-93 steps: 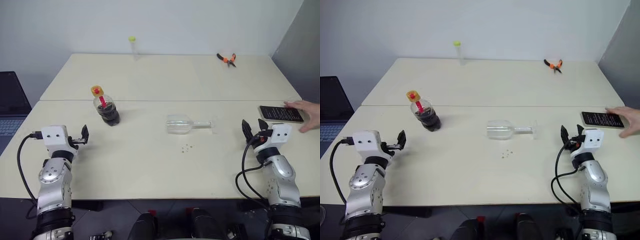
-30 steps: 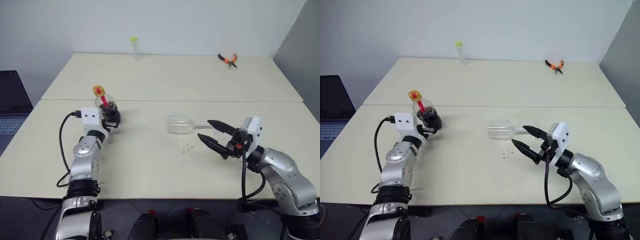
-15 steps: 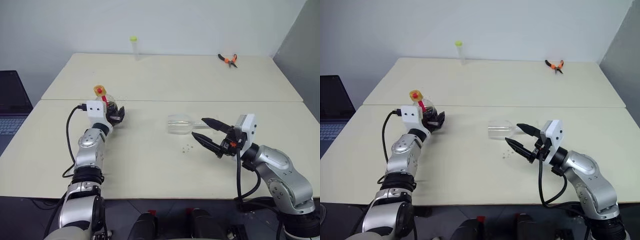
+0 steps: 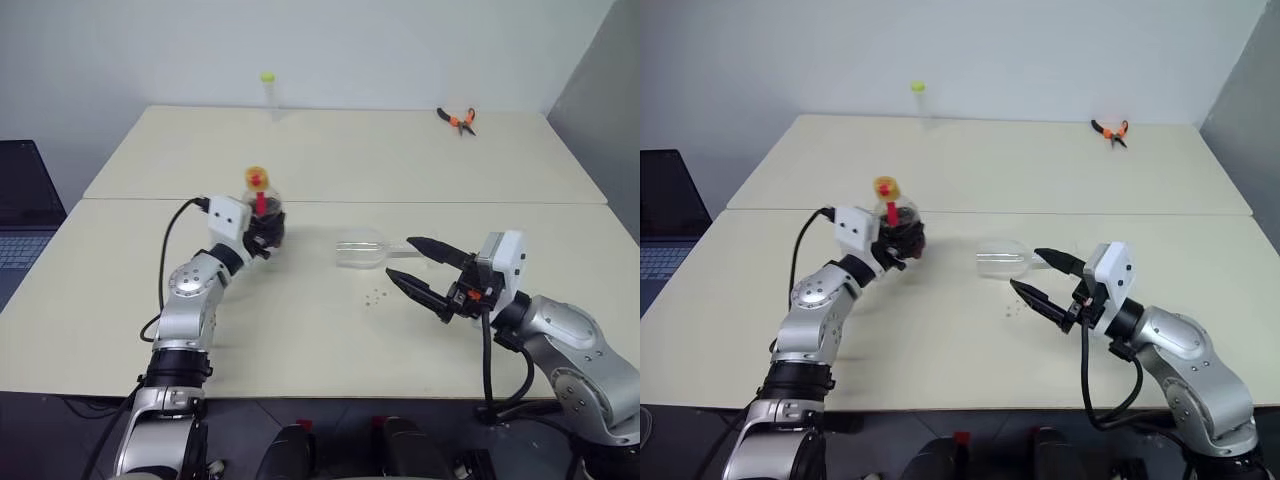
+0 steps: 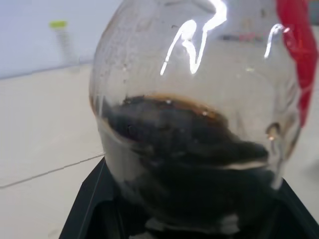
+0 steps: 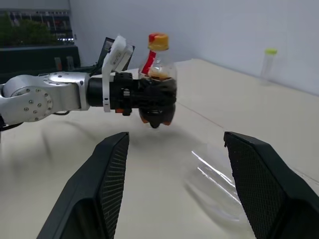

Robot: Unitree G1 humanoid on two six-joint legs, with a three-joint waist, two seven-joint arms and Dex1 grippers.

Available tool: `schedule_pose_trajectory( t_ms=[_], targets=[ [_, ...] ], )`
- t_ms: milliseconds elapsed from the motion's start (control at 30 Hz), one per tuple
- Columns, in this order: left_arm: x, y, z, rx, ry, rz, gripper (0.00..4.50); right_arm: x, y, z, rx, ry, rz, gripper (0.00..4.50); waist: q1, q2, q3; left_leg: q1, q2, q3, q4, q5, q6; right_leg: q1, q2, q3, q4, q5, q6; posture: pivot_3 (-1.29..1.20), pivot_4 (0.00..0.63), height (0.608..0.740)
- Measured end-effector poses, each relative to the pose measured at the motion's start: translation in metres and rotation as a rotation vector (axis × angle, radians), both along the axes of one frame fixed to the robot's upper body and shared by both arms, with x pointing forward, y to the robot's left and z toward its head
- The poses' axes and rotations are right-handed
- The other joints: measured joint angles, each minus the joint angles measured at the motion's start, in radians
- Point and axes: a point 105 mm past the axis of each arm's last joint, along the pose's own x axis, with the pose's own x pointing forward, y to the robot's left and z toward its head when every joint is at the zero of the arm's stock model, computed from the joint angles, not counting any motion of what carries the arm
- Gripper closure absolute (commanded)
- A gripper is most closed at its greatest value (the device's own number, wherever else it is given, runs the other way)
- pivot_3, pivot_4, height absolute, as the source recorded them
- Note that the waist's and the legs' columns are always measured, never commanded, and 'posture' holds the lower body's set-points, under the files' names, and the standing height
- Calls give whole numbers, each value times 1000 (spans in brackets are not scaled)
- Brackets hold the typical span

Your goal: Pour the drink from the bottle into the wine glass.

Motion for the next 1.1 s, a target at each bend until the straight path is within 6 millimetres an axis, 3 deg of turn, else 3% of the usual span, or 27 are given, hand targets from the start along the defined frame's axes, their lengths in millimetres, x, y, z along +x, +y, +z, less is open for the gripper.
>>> schedule_pose_trajectory(
  t_ms=[100,200,400,533,867,1100],
  targets=[
    [-22,-33,-9,53,63,-196,2452,-3,3,5,-2,9,11,1238,-2,0,0,0,1,0,0,0,0,0,1,0,0,0,0,0,150,740],
    [-36,-53,-14,110,92,-326,2452,3,5,11,-21,11,-11,1238,-3,0,0,1,1,0,0,0,0,0,2,0,0,0,0,0,150,740],
    [-50,-73,-27,201,137,-458,2452,14,8,13,-85,85,-44,1238,-1,0,0,0,0,0,0,0,0,0,1,0,0,0,0,0,150,740],
    [-56,-87,-30,223,143,-529,2452,14,22,17,-137,82,7,1238,-2,0,0,0,0,0,0,0,0,0,1,0,0,0,0,0,150,740],
    [-59,-95,-32,240,139,-557,2504,21,40,15,-148,115,29,1238,-2,0,0,0,0,0,0,0,0,0,1,0,0,0,0,0,150,740],
    [-59,-95,-32,242,138,-556,2525,30,38,15,-147,121,-7,1238,-2,0,0,0,0,-1,0,0,0,0,1,0,0,0,0,0,150,740]
  ],
)
